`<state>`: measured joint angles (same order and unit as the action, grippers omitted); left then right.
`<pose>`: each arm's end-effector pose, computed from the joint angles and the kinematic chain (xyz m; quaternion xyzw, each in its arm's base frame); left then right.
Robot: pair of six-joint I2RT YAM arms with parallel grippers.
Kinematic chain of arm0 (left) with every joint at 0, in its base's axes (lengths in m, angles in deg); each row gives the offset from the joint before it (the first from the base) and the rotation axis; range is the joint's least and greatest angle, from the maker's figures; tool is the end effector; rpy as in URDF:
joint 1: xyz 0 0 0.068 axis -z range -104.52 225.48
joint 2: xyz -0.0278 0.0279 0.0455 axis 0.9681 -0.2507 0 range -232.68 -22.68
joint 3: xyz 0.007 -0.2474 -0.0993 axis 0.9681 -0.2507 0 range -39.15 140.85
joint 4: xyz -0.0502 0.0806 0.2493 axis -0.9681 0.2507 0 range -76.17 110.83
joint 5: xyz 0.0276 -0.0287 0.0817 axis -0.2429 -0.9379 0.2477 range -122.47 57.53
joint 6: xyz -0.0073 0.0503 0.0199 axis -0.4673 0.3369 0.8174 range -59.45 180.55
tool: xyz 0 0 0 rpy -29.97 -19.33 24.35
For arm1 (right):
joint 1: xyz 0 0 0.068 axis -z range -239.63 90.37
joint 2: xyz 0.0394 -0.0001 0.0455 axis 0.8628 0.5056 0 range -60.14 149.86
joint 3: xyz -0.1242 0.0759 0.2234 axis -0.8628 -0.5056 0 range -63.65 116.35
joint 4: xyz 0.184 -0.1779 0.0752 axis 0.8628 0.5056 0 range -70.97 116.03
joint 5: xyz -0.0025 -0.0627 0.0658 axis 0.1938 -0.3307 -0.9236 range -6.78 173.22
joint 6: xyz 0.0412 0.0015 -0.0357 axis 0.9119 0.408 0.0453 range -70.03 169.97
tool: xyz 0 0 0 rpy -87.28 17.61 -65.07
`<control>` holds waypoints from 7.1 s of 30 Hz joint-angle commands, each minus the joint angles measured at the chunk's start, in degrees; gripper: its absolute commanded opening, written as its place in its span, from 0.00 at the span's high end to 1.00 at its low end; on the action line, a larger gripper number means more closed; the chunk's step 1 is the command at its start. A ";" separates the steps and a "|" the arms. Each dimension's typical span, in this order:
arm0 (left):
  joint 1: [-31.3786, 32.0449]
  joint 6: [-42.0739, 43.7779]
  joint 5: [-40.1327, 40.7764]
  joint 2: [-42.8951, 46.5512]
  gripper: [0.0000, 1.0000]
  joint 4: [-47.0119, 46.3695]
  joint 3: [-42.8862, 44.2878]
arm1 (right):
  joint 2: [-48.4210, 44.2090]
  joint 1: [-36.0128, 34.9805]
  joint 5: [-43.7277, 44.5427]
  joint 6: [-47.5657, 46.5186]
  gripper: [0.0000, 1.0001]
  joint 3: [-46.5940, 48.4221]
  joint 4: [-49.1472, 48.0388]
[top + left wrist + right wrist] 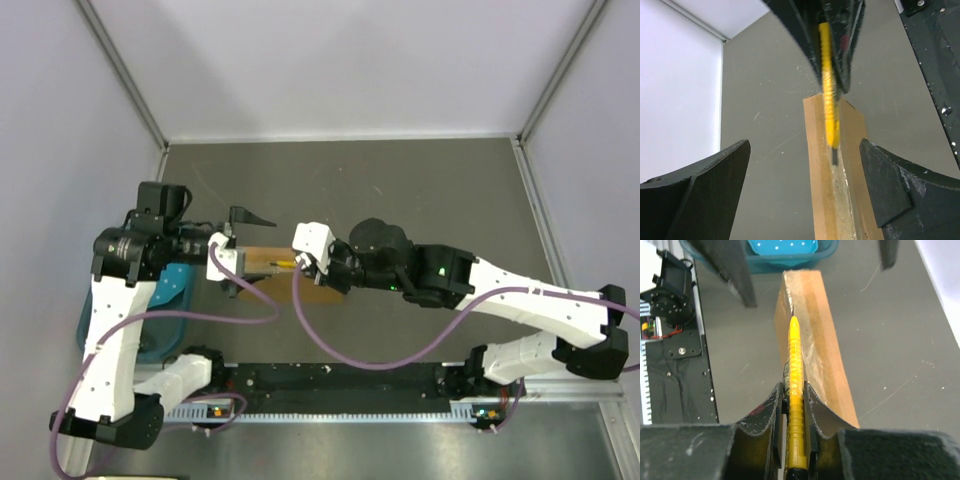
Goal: Unpack the express box
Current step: Cut the express box at the center of the board.
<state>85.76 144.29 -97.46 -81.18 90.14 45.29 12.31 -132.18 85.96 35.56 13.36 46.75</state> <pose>0.1335 -0.0579 0.4279 0.7046 0.4079 -0.2341 0.5314 0.0883 0.2753 0.3954 -0.5646 0.6145 0.2501 0.4909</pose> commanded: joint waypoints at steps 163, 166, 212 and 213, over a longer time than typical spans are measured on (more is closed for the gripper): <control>-13.80 11.62 5.04 -38.00 0.80 11.67 -12.73 | 8.06 3.12 -11.62 -29.17 1.00 -16.63 -43.54; -13.80 11.35 5.66 -38.18 0.80 11.67 -12.29 | 9.64 2.68 -10.92 -30.58 1.00 -16.81 -45.90; -13.54 11.27 6.98 -38.53 0.80 11.67 -12.20 | 10.35 3.74 -3.10 -33.57 1.00 -24.01 -49.53; -13.62 11.18 6.98 -38.53 0.80 11.58 -12.20 | 9.39 3.65 -2.92 -33.49 1.00 -24.45 -49.35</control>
<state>71.77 154.90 -94.51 -118.20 92.48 33.49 25.73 -128.75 79.10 1.66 -8.69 -6.23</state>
